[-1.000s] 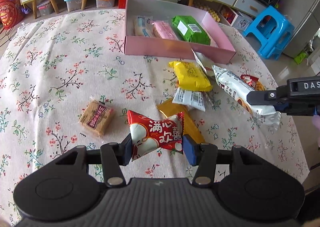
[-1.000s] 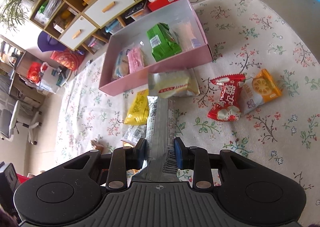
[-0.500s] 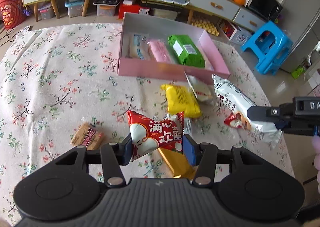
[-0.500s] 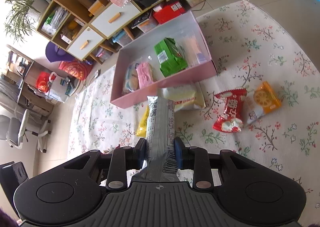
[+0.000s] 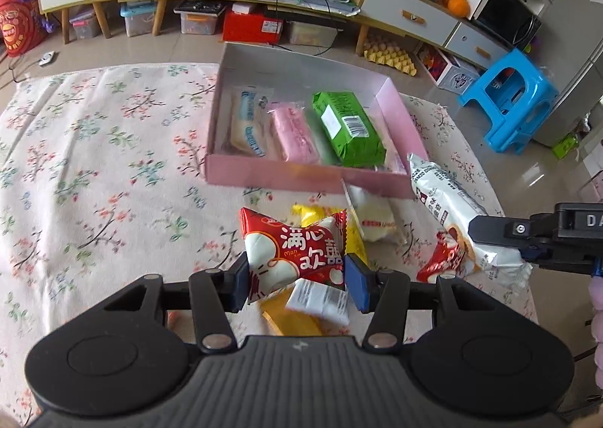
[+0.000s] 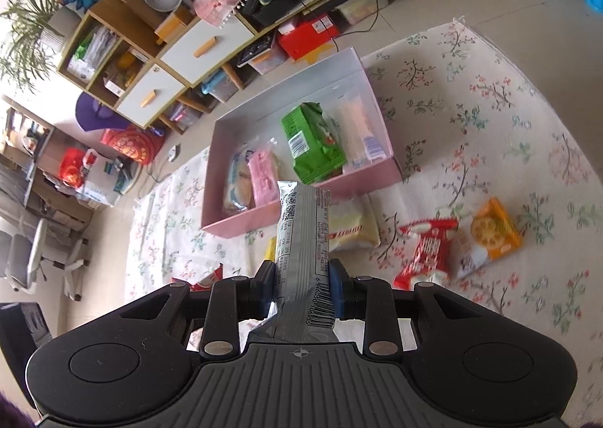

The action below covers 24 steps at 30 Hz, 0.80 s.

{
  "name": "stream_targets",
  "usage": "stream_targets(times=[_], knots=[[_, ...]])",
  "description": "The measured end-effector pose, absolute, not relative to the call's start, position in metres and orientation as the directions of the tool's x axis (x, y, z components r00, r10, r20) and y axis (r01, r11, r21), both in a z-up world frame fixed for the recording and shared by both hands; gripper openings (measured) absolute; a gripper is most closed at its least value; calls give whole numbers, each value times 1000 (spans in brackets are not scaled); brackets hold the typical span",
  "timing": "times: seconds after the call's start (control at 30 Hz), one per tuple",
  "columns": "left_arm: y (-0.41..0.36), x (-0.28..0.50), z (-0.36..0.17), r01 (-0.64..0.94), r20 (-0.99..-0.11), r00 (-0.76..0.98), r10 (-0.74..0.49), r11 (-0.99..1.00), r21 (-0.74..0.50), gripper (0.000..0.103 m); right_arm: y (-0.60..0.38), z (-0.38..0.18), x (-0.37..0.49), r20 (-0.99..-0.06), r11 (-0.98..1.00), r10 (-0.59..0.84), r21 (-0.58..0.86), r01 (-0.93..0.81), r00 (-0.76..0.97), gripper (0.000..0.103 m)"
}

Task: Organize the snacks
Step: 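Carry the red candy pack and silver bar into the pink box, open both tools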

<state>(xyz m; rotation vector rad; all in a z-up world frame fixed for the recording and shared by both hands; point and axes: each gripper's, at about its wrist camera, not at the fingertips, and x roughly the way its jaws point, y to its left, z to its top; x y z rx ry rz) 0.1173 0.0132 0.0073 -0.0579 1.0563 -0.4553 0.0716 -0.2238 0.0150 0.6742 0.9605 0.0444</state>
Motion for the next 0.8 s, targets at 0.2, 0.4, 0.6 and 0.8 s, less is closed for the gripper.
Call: stream_targets(times=[0.2,0.4,0.6,0.8], knots=[[1,135,4,335,-827,413,-383,908,-253,48,-239,14,98,-737,801,290,536,266,610,29],[-6,152,2,337,-820,432,-376,911,-240,48,-255,1,124,-694,782,296,571,251,656,29],[-12,173,-1,316,-815,445,-372,916,-246,48,-273,-17,142,-635,755,292,612,235,716,29],[-26,196,-4,310,-818,454,-353,923,-227,48,-281,-29,163,-591,727,309,652,215,745,29]])
